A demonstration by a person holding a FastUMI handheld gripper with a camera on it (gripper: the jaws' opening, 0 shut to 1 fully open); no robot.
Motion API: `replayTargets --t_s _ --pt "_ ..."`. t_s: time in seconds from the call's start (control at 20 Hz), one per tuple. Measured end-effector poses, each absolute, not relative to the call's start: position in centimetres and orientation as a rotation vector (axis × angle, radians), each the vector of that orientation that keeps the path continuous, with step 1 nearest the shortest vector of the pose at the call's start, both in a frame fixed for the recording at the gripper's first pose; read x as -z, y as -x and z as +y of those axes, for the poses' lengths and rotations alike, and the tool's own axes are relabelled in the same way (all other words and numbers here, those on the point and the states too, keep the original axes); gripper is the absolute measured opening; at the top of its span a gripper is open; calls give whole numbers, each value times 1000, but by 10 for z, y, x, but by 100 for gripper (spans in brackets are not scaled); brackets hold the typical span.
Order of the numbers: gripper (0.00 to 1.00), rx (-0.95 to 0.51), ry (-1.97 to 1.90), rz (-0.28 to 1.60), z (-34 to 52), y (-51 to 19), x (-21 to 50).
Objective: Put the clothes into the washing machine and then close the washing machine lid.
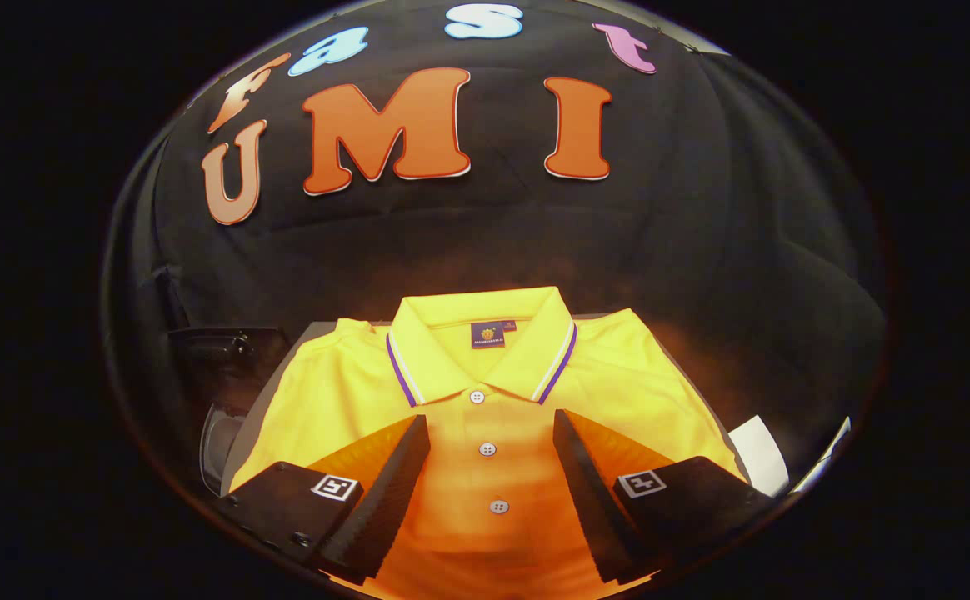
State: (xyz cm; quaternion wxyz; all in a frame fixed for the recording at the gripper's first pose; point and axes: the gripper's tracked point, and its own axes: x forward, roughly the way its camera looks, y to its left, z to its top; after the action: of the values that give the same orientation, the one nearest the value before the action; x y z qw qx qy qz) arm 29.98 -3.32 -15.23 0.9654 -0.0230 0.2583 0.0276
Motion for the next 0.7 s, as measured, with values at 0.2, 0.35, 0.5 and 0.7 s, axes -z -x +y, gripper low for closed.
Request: replayTargets --t_s 0.2,0.35,0.5,0.7 --pt "97 -54 15 565 -33 -298 155" --pt "97 -39 38 604 -32 -297 156" --pt "88 -57 34 619 -26 -297 156" --pt "55 -110 42 673 -19 -295 157"
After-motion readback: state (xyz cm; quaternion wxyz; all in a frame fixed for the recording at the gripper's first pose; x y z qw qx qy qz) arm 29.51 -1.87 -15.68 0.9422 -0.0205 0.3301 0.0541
